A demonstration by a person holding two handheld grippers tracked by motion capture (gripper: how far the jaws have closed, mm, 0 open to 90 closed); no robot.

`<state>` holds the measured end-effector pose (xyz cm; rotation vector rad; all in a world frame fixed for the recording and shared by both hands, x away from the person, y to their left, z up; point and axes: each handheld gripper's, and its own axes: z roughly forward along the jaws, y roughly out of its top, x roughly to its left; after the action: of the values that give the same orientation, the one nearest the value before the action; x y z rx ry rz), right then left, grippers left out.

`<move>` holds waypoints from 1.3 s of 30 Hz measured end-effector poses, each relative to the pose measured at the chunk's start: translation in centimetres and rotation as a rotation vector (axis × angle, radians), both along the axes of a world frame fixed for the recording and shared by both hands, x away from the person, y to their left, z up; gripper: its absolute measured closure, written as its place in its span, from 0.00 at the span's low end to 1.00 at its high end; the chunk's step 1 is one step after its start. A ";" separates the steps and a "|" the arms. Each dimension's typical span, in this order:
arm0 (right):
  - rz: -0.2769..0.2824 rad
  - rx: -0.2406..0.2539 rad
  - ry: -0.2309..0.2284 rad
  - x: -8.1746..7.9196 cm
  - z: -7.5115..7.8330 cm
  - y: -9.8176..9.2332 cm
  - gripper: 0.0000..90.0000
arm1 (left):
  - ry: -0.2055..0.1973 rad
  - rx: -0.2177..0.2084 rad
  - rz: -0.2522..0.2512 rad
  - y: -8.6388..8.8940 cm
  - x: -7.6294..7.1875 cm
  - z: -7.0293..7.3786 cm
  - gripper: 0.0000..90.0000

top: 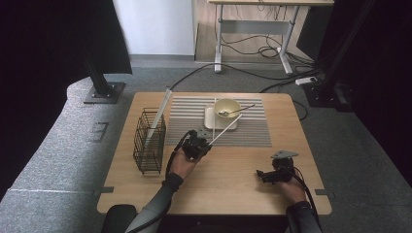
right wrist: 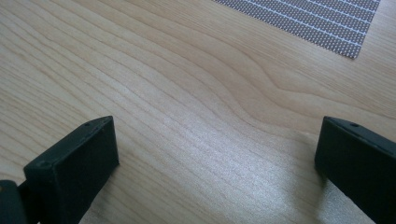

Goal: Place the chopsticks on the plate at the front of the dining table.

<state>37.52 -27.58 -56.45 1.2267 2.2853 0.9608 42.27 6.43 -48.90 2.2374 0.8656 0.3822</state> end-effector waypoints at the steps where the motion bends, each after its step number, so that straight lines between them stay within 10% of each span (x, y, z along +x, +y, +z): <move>1: 0.000 0.000 0.000 0.0 0.0 0.0 0.00 | 0.001 0.002 0.002 -0.1 0.2 0.0 0.95; 39: -0.001 -0.001 0.003 0.0 0.0 0.0 0.00 | 0.022 0.082 0.189 0.0 7.7 -0.3 0.95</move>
<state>37.50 -27.58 -56.43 1.2295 2.2870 0.9584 49.92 6.47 -49.22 2.2445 1.0950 0.4892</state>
